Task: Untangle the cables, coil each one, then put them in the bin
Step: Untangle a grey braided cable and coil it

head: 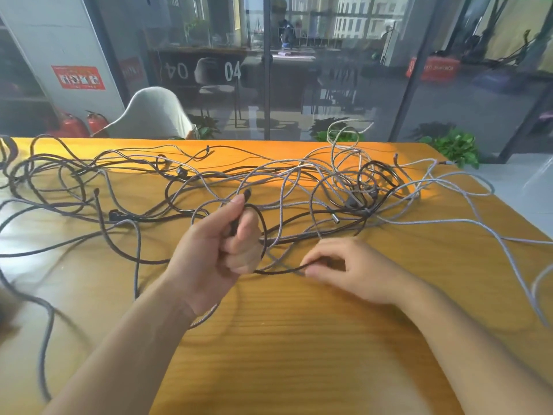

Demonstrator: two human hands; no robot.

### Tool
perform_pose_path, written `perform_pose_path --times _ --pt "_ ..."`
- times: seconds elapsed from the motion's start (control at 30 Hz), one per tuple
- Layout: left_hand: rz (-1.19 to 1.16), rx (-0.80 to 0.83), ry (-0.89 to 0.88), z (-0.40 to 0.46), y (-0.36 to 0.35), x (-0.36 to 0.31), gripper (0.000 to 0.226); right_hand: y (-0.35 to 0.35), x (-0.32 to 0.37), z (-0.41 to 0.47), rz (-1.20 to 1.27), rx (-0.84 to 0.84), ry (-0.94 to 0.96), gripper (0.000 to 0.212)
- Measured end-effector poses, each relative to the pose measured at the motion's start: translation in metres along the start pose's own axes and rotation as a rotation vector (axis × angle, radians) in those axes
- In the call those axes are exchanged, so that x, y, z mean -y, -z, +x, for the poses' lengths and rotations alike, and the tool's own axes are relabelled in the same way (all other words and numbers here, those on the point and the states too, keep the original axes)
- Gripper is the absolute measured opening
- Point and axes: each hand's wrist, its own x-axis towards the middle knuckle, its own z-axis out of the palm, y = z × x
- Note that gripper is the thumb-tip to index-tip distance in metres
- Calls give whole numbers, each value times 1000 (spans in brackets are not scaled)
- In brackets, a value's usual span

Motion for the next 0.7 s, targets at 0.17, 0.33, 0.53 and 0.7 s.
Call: perform_pose_path --times 0.17,0.33,0.53,0.7 --pt "146 -92 -25 4 4 3 55 24 -35 -1 -90 -266 -49 7" --pt "555 -188 -102 8 -4 22 54 5 -11 5 29 -411 73 9" --pt "793 -187 -112 13 -16 36 49 -10 15 6 235 -444 151 9" --pt "821 -183 -63 14 -17 38 58 -13 22 8 498 -416 142 10"
